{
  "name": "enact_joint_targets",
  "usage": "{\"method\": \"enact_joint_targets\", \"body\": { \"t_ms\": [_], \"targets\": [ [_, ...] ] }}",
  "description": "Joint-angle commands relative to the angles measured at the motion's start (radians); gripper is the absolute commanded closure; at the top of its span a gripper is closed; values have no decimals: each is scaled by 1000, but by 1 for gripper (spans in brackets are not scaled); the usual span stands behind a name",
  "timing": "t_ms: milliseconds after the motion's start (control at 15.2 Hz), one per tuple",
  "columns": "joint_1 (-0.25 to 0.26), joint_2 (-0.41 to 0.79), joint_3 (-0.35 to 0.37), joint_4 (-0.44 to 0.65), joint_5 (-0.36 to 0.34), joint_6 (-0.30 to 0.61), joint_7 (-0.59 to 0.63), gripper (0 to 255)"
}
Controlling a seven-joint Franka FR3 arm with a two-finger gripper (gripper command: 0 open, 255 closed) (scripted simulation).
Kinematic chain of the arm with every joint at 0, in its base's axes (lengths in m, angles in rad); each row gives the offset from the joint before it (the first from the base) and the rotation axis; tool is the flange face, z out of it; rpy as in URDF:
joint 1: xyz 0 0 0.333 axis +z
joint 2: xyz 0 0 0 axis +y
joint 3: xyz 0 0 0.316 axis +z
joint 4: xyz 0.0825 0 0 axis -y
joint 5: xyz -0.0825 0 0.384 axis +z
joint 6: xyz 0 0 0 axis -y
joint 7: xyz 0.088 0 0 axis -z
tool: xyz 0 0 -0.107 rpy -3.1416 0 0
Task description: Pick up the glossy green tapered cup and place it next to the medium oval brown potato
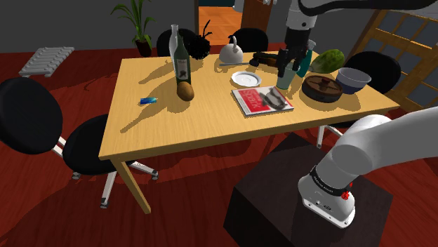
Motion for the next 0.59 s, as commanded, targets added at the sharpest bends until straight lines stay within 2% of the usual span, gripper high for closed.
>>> {"method": "enact_joint_targets", "body": {
  "t_ms": [0, 528],
  "targets": [
    [-14, 48, -31, 7, -29, 45, -38, 0],
    [-57, 259, -137, 85, -103, 197, -170, 0]
  ]
}}
